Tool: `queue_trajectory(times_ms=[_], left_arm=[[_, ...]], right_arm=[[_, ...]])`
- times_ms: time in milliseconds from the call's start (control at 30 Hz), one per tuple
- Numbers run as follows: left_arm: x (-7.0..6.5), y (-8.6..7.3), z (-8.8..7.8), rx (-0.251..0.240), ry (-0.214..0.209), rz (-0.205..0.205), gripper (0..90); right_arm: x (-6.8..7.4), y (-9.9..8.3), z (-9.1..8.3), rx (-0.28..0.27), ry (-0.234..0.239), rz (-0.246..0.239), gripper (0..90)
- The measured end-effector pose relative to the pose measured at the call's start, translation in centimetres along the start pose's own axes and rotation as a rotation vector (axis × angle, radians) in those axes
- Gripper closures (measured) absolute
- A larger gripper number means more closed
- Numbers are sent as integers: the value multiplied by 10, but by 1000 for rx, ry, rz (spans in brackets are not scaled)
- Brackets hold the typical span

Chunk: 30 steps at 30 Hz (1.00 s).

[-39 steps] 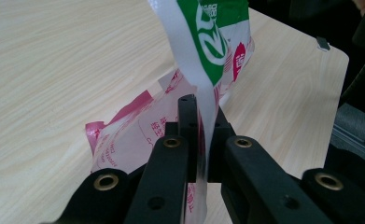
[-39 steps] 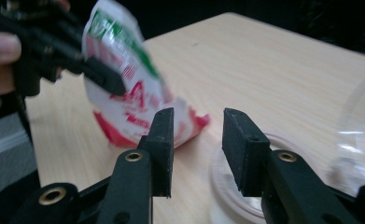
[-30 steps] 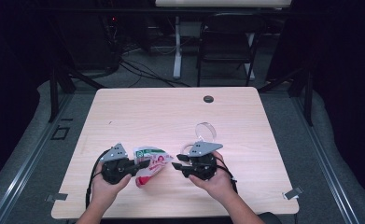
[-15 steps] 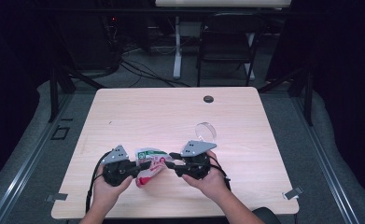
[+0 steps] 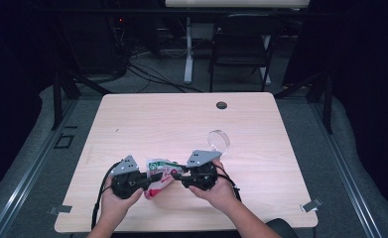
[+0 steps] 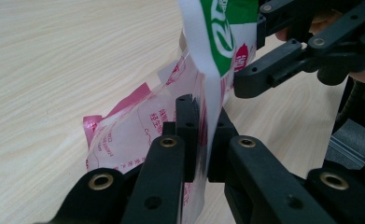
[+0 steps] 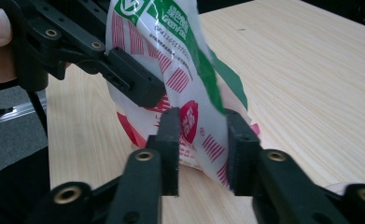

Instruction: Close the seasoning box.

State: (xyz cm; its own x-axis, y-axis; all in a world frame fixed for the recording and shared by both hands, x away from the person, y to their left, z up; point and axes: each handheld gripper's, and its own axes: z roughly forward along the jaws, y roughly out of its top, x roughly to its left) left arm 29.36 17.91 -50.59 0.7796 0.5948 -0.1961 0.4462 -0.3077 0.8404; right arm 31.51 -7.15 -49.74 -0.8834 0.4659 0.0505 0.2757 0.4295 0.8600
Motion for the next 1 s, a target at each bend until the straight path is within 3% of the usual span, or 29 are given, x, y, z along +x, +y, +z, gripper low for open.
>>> queue_trajectory(times_ms=[200,300,433,500,633,667,800,867,1000], left_arm=[[0,-4,0,0,14,9,772],[0,-6,1,4,17,1,669],[0,-14,7,51,29,-9,521],[0,-18,10,57,53,10,453],[1,-27,14,60,101,11,384],[2,-28,14,54,101,14,384],[4,-37,15,24,163,41,356],[5,-43,18,6,201,34,343],[8,-48,23,12,221,37,322]], right_arm=[[1,1,1,11,21,-8,898],[0,2,1,19,26,-15,900],[0,4,1,8,35,-15,900],[1,5,1,4,35,-20,900],[1,7,2,0,42,-23,900],[0,8,2,-2,43,-24,900],[-1,9,4,-4,52,-24,900],[-1,9,4,-5,54,-20,900],[-1,10,4,-11,56,-21,900]])
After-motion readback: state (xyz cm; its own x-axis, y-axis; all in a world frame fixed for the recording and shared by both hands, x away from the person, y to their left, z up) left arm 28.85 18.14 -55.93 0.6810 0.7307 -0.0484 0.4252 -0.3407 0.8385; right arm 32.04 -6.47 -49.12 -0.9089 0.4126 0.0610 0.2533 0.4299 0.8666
